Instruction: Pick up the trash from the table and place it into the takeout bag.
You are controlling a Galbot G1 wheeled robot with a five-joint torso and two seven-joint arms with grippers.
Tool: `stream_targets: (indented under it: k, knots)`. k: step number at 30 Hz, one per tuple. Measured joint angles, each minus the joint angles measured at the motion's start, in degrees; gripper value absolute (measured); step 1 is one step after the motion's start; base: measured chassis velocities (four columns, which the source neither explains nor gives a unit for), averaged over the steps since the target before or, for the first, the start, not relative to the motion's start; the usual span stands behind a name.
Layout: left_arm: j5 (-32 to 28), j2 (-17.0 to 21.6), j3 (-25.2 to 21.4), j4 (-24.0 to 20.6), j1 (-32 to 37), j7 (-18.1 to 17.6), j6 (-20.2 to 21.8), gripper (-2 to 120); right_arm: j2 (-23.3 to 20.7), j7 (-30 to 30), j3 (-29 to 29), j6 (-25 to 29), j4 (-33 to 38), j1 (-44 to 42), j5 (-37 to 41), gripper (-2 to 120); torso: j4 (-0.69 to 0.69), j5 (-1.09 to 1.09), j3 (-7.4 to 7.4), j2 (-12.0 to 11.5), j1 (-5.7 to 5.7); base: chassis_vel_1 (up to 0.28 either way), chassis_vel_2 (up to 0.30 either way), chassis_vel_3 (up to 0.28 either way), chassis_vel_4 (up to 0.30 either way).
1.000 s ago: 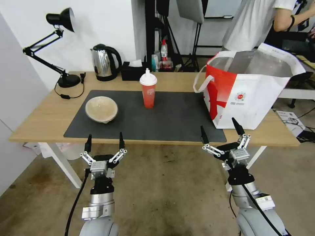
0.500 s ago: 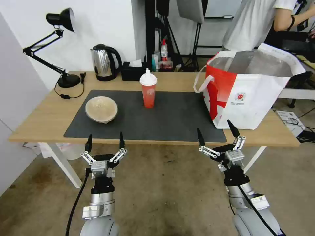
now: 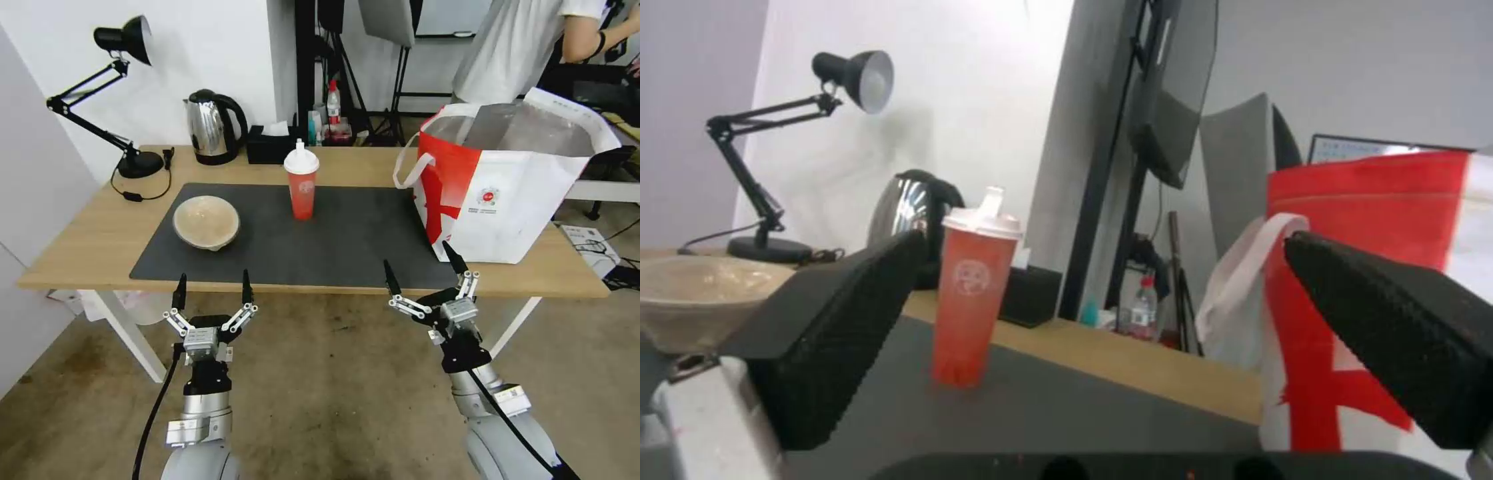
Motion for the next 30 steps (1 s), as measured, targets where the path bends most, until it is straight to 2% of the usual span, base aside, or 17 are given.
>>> stream_targets:
  k: [9,30]
  knots:
    - [0.15,0.09,0.37,0.16,-0.15,0.03,0.04,100,-1.92,-1.06,-3.19,-5.93,-0.09,5.50,6.37,100,0.00,0.00,0.00,0.00,0.00,0.000,0.000,0.000,0.000]
    - [0.35,-0.43,0.28,-0.74,0.43,0.04,0.00,100,-6.37,-3.66,-6.32,-13.23,-1.31,13.66,13.30,100,0.00,0.00,0.00,0.00,0.00,0.000,0.000,0.000,0.000]
